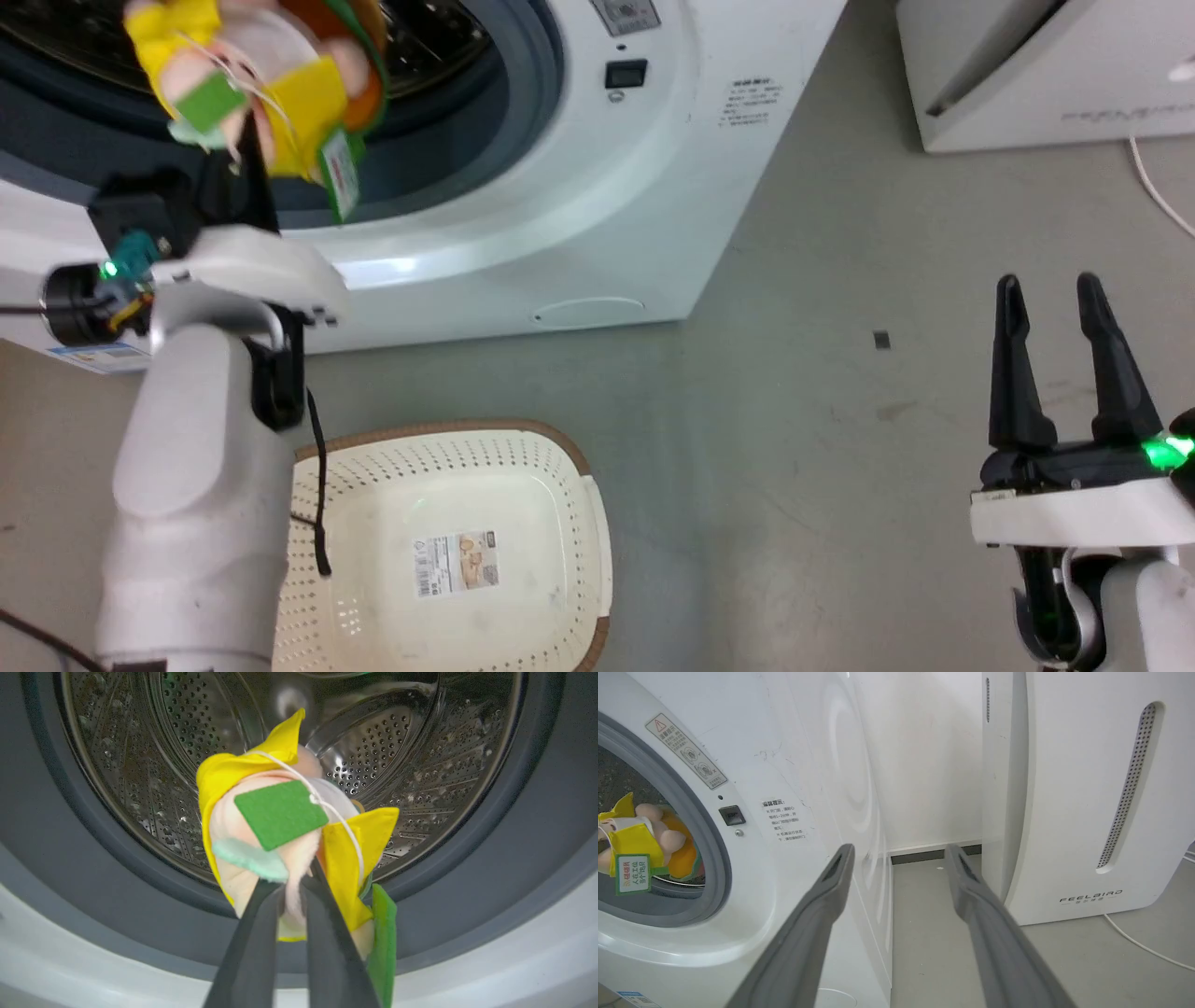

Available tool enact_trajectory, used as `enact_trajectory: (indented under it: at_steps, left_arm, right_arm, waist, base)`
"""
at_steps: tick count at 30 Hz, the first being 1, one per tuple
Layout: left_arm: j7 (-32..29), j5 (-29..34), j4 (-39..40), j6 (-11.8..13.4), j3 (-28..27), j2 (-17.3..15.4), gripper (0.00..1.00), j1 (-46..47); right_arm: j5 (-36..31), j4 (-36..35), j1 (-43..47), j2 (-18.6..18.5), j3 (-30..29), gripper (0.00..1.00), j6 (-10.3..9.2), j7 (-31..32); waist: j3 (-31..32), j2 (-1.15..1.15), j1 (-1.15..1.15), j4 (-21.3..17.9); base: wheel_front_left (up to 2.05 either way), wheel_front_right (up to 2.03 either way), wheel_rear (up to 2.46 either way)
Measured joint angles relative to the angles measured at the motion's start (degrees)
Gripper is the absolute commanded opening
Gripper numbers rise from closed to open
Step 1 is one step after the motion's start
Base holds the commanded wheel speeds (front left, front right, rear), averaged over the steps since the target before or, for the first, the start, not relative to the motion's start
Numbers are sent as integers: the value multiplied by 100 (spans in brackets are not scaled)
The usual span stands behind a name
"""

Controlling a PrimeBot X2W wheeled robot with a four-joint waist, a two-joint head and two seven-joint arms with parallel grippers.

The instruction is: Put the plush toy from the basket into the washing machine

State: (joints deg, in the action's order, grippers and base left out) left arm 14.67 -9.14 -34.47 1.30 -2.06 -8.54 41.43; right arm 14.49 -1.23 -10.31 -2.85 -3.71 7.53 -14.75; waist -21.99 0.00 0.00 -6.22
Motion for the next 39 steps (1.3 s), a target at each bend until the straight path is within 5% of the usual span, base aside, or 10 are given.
enact_trajectory:
  at_steps: [23,24,26,39]
  left_arm:
    - [0,291,-1026,-1,-662,-867,0,2236]
    - [0,302,-1057,11,-666,-871,5,2263]
    - [0,313,-1144,29,-678,-877,100,2318]
    - [2,453,-1063,165,-727,-829,100,2303]
  right_arm:
    - [151,-355,-475,0,307,100,0,0]
    - [164,-355,-488,0,304,100,0,0]
    - [166,-355,-511,0,308,100,0,0]
    - [163,-309,-546,0,319,100,0,0]
  waist:
    - [-1294,0,1,-742]
    - [-1328,0,1,-761]
    - [-1383,0,1,-789]
    - [-1353,0,0,-742]
  base:
    - [0,0,0]
    - [0,0,0]
    - [0,0,0]
    - [0,0,0]
